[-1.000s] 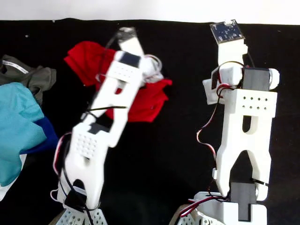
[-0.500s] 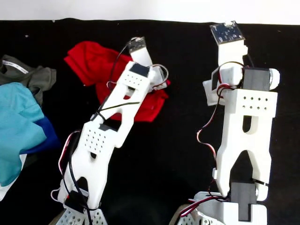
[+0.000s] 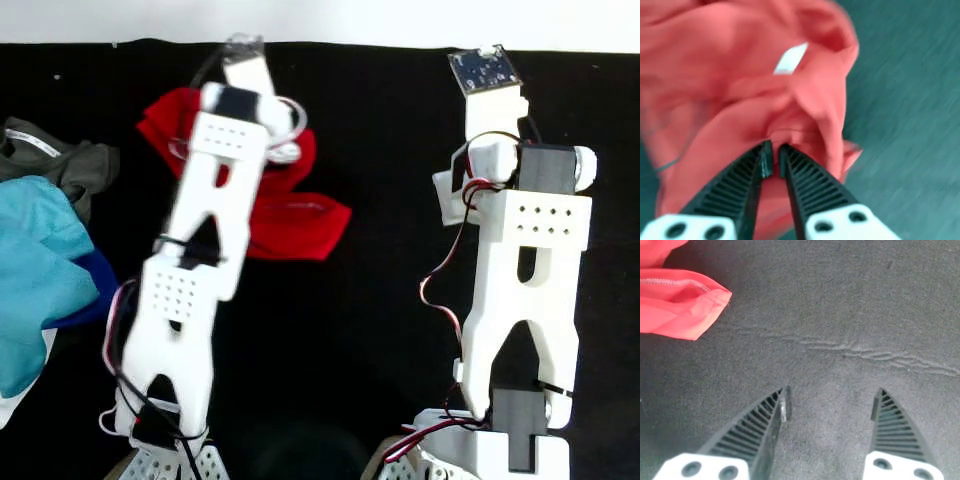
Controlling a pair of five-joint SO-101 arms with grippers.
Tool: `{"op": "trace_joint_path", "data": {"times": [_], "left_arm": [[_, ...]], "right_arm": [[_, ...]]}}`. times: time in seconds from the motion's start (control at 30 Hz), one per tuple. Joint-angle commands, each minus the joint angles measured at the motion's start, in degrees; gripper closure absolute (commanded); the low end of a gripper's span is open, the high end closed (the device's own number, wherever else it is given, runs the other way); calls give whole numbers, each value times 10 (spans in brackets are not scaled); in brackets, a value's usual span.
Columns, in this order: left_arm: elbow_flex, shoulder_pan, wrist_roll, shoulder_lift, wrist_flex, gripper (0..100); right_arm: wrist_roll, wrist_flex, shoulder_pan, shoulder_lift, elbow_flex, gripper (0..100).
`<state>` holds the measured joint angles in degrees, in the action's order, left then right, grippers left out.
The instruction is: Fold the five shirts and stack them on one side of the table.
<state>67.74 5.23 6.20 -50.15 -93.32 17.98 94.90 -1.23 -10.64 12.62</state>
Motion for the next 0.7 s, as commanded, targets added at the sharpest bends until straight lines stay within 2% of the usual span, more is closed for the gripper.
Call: {"op": "trace_joint_path", "data": {"times": [0.0, 0.1, 0.2, 0.33, 0.5, 0.67], "left_arm": [[44, -58, -33, 55, -88, 991], [27, -119, -58, 88, -87, 991], [-44, -175, -98, 133, -88, 991], [-221, -257, -180, 233, -88, 991], [-443, -346, -270, 385, -84, 991], [-589, -422, -315, 487, -84, 991]], "right_arm": [[-2, -2, 4, -1, 27, 738], [-3, -2, -12, -1, 27, 738], [-4, -2, -44, 2, 27, 738], [-10, -29, -85, 5, 27, 738], [-65, -80, -132, 15, 16, 735], [-69, -81, -218, 98, 30, 735]]}}
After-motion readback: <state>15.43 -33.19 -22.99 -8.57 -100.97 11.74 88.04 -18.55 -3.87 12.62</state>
